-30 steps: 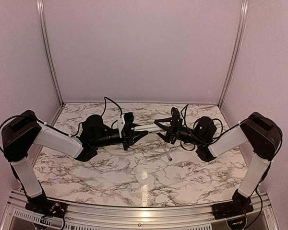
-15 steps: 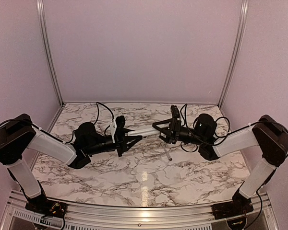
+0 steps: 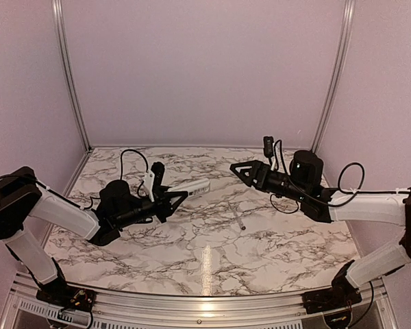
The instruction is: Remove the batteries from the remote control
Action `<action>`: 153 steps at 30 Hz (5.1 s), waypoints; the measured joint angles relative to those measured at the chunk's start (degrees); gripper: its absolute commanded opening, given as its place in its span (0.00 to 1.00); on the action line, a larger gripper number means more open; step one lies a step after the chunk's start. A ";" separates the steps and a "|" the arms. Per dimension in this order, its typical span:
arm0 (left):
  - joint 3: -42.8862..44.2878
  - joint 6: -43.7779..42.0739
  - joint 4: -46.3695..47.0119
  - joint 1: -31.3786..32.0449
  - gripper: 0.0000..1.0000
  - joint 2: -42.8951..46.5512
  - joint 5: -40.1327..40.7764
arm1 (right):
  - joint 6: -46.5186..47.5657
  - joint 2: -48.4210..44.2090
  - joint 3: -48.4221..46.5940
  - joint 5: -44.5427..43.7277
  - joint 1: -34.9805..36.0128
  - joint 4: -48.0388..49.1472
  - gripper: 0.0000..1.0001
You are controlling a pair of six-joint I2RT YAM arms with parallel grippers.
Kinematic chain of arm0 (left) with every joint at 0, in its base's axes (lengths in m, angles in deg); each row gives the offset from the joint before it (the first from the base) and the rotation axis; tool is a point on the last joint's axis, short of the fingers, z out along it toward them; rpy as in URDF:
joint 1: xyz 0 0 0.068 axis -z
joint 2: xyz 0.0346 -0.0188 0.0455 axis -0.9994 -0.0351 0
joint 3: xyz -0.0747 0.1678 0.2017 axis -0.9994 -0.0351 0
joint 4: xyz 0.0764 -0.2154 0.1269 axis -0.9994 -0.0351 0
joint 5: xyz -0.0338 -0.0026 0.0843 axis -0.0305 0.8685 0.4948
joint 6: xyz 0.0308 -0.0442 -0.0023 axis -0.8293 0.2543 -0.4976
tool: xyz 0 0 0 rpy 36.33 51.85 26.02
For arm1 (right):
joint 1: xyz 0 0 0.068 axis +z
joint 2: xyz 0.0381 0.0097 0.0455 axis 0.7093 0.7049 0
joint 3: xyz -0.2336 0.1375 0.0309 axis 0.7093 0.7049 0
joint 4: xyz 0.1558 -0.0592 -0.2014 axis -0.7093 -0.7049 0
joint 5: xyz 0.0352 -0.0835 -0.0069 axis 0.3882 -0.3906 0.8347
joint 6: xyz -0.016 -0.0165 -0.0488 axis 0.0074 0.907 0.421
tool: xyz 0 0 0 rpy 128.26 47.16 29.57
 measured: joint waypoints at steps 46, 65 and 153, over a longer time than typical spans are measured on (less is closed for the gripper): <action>-2.75 35.15 -0.13 -5.22 0.00 0.04 -7.06 | 20.35 -5.84 -6.56 -13.46 13.16 -21.00 0.77; -7.50 38.25 2.38 -5.22 0.00 2.86 -4.17 | 20.81 2.86 -11.34 -12.00 17.55 -21.59 0.77; -9.35 44.39 11.19 -5.29 0.00 -1.16 -3.80 | 16.28 21.00 -27.80 -19.87 21.70 -25.09 0.71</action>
